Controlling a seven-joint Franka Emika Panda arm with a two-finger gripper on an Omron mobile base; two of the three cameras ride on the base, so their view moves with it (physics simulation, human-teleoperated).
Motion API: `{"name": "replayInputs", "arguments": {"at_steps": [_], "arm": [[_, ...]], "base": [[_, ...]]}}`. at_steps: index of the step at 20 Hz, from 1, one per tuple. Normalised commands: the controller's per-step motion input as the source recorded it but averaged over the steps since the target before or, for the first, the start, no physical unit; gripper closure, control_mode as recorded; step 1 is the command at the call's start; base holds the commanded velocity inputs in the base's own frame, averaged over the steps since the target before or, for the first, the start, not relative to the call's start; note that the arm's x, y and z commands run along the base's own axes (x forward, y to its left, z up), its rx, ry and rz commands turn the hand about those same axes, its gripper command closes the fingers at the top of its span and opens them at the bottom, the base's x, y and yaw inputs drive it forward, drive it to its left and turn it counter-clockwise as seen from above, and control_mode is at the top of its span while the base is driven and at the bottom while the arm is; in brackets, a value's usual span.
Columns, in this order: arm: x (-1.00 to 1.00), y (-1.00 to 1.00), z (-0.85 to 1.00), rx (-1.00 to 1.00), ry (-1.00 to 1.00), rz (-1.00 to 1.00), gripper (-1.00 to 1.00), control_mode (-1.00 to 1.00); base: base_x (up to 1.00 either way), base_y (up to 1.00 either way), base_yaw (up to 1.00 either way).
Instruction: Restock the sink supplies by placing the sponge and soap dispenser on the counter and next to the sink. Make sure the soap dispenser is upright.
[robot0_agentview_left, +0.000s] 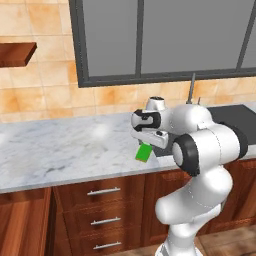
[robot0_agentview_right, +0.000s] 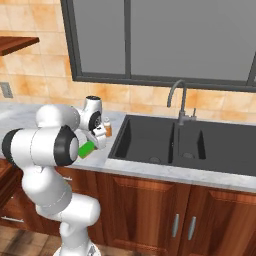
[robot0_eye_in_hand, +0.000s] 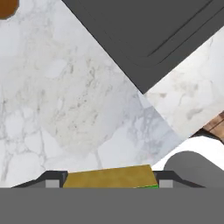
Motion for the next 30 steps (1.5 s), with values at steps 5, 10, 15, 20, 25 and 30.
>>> {"name": "replayInputs", "arguments": {"at_steps": [5,10,15,20,25,30], "arm": [[0.81,-0.12,-0.14,0.04,0.02,0.0,1.0,-1.0],[0.48,-0.08,-0.3,0.0,0.0,0.0,1.0,-1.0],[0.19,-0.1,-0.45,0.0,0.0,0.0,1.0,-1.0],[0.12,-0.07,-0.42,0.0,0.0,0.0,1.0,-1.0],[0.05,-0.01,-0.14,0.0,0.0,0.0,-1.0,-1.0],[0.01,-0.04,0.08,0.01,-0.05,0.0,-1.0,-1.0]], "base": [[0.0,0.0,0.0],[0.0,0.0,0.0],[0.0,0.0,0.0],[0.0,0.0,0.0],[0.0,0.0,0.0],[0.0,0.0,0.0]]}}
